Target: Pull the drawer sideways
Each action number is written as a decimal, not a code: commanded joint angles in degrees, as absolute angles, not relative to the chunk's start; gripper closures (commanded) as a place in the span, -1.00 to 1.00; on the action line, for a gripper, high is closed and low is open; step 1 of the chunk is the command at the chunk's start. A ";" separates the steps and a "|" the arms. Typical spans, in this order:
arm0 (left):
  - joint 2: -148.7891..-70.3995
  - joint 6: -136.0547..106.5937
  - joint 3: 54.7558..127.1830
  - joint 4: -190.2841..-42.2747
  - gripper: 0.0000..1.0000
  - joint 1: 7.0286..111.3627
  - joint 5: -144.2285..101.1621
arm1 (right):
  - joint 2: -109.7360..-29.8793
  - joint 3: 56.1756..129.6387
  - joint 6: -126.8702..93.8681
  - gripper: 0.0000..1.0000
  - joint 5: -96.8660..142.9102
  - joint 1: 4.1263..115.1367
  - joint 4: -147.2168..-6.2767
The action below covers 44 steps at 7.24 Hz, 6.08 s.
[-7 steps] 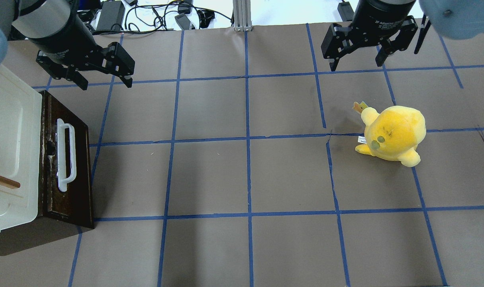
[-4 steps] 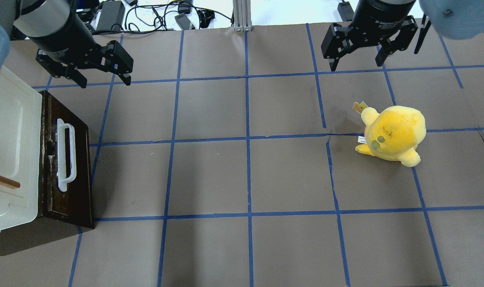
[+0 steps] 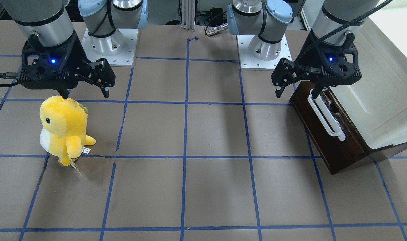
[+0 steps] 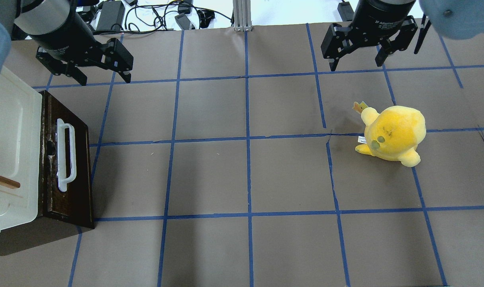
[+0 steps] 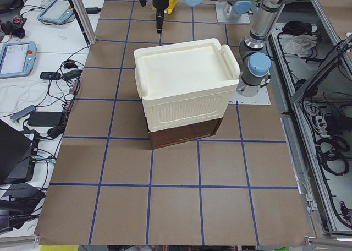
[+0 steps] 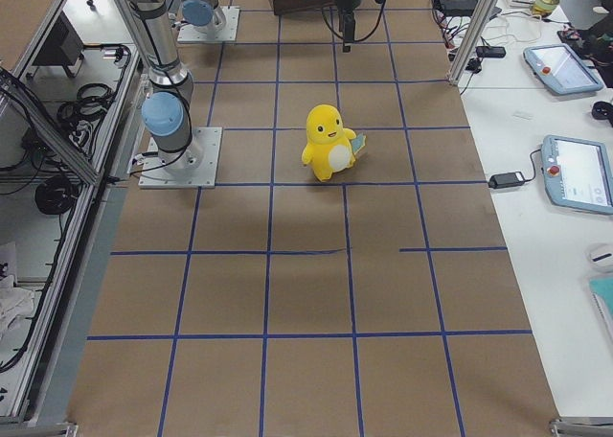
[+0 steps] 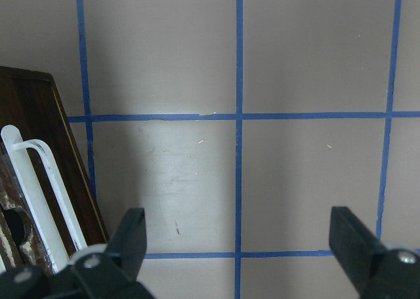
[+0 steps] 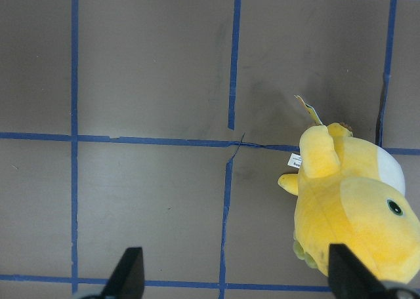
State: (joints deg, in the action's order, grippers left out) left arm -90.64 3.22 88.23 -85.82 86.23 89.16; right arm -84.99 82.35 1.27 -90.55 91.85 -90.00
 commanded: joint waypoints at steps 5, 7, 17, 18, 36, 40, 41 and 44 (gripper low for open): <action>-92.37 3.51 89.65 -84.20 -1.00 86.40 90.60 | -84.99 82.35 1.23 -1.00 -90.53 91.85 -90.00; -93.51 1.42 90.09 -84.02 -1.00 86.48 93.08 | -84.99 82.35 1.23 -1.00 -90.62 91.85 -90.00; -107.12 -22.88 97.03 -77.95 -1.00 91.49 123.92 | -84.99 82.35 1.23 -1.00 -90.61 91.85 -90.00; -108.36 -25.46 97.12 -78.05 -1.00 91.49 124.53 | -84.99 82.35 1.23 -1.00 -90.62 91.85 -90.00; -110.92 -34.80 100.81 -83.41 -0.16 88.51 135.97 | -84.99 82.35 1.23 -1.00 -90.53 91.85 -90.00; -110.74 -35.33 101.25 -83.41 -0.06 88.51 135.97 | -84.99 82.35 1.23 -1.00 -90.62 91.85 -90.00; -110.31 -35.33 101.25 -84.28 -0.06 88.51 135.97 | -84.99 82.35 1.23 -1.00 -90.53 91.85 -90.00; -110.39 -35.68 101.25 -84.73 -0.06 88.51 135.88 | -84.99 82.35 1.23 -1.00 -90.62 91.85 -90.00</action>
